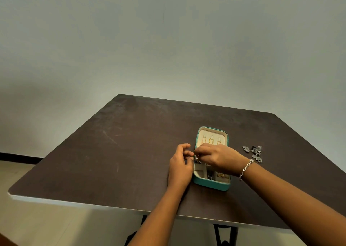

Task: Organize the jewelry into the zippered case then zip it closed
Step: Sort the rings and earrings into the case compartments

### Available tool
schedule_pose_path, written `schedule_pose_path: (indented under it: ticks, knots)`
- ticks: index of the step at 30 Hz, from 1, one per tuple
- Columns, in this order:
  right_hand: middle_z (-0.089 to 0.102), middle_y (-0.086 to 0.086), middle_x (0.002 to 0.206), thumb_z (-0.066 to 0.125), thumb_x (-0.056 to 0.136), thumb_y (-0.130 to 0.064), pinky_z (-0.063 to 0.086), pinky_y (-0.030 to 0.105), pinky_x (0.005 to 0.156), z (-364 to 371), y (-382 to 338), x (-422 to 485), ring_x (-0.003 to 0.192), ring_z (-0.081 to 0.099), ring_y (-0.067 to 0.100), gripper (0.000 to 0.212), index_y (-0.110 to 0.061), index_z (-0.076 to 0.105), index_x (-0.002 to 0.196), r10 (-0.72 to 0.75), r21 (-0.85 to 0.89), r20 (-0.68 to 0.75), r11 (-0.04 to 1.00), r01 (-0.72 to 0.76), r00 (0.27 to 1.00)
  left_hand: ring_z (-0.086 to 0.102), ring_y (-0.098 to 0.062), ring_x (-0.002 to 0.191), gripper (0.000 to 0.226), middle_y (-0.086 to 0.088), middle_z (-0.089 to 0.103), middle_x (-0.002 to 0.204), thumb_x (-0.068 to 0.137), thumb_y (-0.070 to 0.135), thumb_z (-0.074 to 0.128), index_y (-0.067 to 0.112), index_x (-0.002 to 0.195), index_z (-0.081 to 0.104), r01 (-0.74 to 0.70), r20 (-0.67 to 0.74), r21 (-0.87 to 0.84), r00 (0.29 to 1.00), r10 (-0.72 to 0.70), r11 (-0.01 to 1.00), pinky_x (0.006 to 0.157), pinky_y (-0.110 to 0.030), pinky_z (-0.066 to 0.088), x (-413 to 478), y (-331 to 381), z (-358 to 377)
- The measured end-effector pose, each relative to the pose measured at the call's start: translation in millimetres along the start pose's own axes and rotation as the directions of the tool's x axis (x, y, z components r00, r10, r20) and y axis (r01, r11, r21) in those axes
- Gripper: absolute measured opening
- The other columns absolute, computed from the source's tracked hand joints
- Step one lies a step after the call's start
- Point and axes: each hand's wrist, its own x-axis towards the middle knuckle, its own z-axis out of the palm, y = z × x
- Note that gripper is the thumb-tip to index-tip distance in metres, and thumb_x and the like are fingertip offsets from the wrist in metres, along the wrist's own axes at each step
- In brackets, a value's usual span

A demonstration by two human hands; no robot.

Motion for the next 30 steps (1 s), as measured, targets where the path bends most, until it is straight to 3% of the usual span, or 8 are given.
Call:
schedule_pose_path:
  ticks: [5, 9, 12, 16, 20, 26, 30]
  knots:
    - [0.067, 0.010, 0.092, 0.058, 0.067, 0.002, 0.056, 0.028, 0.058, 7, -16, 1, 0.077, 0.066, 0.023, 0.017, -0.006, 0.066, 0.080, 0.166, 0.247, -0.115, 0.960, -0.134, 0.979, 0.055, 0.000, 0.080, 0.032, 0.013, 0.055, 0.085, 0.089, 0.002, 0.050, 0.020, 0.116, 0.050, 0.006, 0.001, -0.009, 1.000, -0.006, 1.000, 0.066, -0.011, 0.045, -1, 0, 0]
    - [0.064, 0.004, 0.084, 0.044, 0.067, 0.002, 0.046, 0.019, 0.067, 7, -21, -4, 0.078, 0.055, 0.011, 0.029, -0.015, 0.059, 0.085, 0.447, 0.440, -0.211, 0.838, -0.324, 0.869, 0.057, -0.003, 0.083, 0.033, 0.011, 0.058, 0.084, 0.089, -0.001, 0.048, 0.019, 0.115, 0.052, 0.009, -0.023, -0.017, 1.000, -0.010, 1.000, 0.072, -0.016, 0.048, 0, 0, 0]
    - [0.060, 0.004, 0.077, 0.038, 0.063, 0.001, 0.034, 0.012, 0.064, 6, -26, -5, 0.073, 0.048, 0.008, 0.039, -0.024, 0.054, 0.089, 0.565, 0.475, -0.206, 0.771, -0.424, 0.799, 0.058, -0.005, 0.086, 0.033, 0.009, 0.059, 0.085, 0.089, -0.002, 0.047, 0.018, 0.114, 0.052, 0.015, -0.025, -0.027, 1.000, -0.016, 1.000, 0.078, -0.022, 0.050, 0, 0, 1]
    - [0.062, 0.006, 0.079, 0.041, 0.061, 0.003, 0.045, 0.029, 0.062, 10, -32, -7, 0.071, 0.058, 0.024, 0.042, -0.015, 0.062, 0.092, 0.575, 0.423, -0.137, 0.770, -0.478, 0.806, 0.056, 0.001, 0.083, 0.032, 0.010, 0.059, 0.086, 0.089, -0.001, 0.047, 0.020, 0.113, 0.051, 0.013, -0.017, -0.017, 1.000, -0.013, 1.000, 0.070, -0.010, 0.045, 0, -2, 1]
    - [0.064, 0.008, 0.084, 0.040, 0.063, -0.004, 0.047, 0.037, 0.070, 11, -28, -8, 0.076, 0.057, 0.030, 0.042, -0.013, 0.064, 0.095, 0.582, 0.372, -0.064, 0.768, -0.522, 0.811, 0.056, -0.001, 0.085, 0.032, 0.008, 0.059, 0.089, 0.090, 0.000, 0.047, 0.021, 0.114, 0.051, 0.025, -0.013, -0.002, 1.000, -0.025, 1.000, 0.068, -0.009, 0.043, 0, -2, 1]
    - [0.064, 0.008, 0.083, 0.045, 0.065, 0.005, 0.045, 0.029, 0.065, -3, -34, -13, 0.077, 0.059, 0.025, 0.035, -0.010, 0.065, 0.089, 0.566, 0.425, -0.136, 0.775, -0.469, 0.813, 0.057, -0.007, 0.091, 0.029, 0.003, 0.061, 0.097, 0.090, 0.001, 0.047, 0.019, 0.112, 0.052, 0.010, -0.042, 0.044, 0.999, -0.008, 0.999, 0.069, -0.010, 0.043, -1, 1, 1]
    - [0.063, 0.000, 0.089, 0.049, 0.073, -0.005, 0.050, 0.026, 0.073, -6, -43, -40, 0.085, 0.058, 0.015, 0.025, -0.014, 0.064, 0.091, 0.585, 0.463, -0.128, 0.750, -0.473, 0.801, 0.056, -0.010, 0.093, 0.022, 0.002, 0.060, 0.102, 0.092, 0.011, 0.048, 0.018, 0.111, 0.055, -0.066, -0.146, 0.153, 0.985, 0.088, 0.986, 0.075, -0.023, 0.049, -6, 2, 2]
